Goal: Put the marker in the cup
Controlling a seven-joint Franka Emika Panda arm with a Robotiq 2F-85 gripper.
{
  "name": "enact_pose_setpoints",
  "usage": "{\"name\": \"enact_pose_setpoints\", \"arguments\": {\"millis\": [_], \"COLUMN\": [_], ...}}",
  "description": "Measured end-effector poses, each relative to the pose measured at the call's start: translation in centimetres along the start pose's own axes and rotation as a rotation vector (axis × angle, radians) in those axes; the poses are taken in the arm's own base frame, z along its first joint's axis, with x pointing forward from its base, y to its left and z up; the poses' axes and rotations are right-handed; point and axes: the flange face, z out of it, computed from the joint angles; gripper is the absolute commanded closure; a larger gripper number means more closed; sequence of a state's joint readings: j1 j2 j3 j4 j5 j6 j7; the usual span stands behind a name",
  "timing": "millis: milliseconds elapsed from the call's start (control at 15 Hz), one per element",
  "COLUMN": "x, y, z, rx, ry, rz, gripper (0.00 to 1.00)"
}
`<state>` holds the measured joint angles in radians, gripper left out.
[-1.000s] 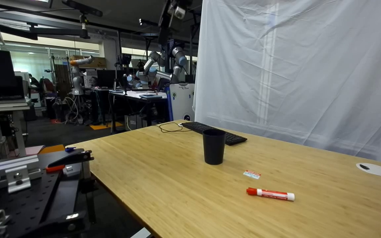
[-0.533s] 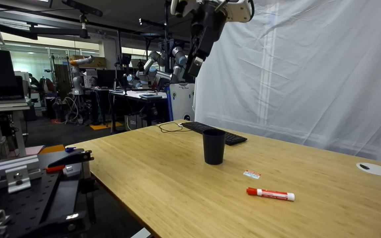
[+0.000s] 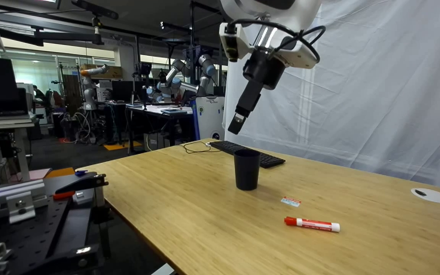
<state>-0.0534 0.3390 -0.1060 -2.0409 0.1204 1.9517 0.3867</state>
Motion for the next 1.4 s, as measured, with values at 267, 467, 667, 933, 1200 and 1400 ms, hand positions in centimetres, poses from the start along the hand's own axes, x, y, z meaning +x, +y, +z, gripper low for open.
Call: {"name": "enact_pose_setpoints", "arguments": {"millis": [267,467,667,933,1200,1400], "x": [2.5,4.8,7.8,12.9,16.3,17.4], "y": [-1.4,-2.9,-3.5,-1.8,-0.7,-1.4], "z": [1.8,1.2,1.2,4.0,6.2,7.1], "rx": [0.025,0.056,0.075,0.058,0.039,0.033], "ry": [0.077,0.171,0.239,0.270,0.279,0.284], "rz": [0.029,0.043,0.060,0.113,0.143,0.140], "gripper": [0.00,0.00,0.00,0.00,0.00,0.00]}}
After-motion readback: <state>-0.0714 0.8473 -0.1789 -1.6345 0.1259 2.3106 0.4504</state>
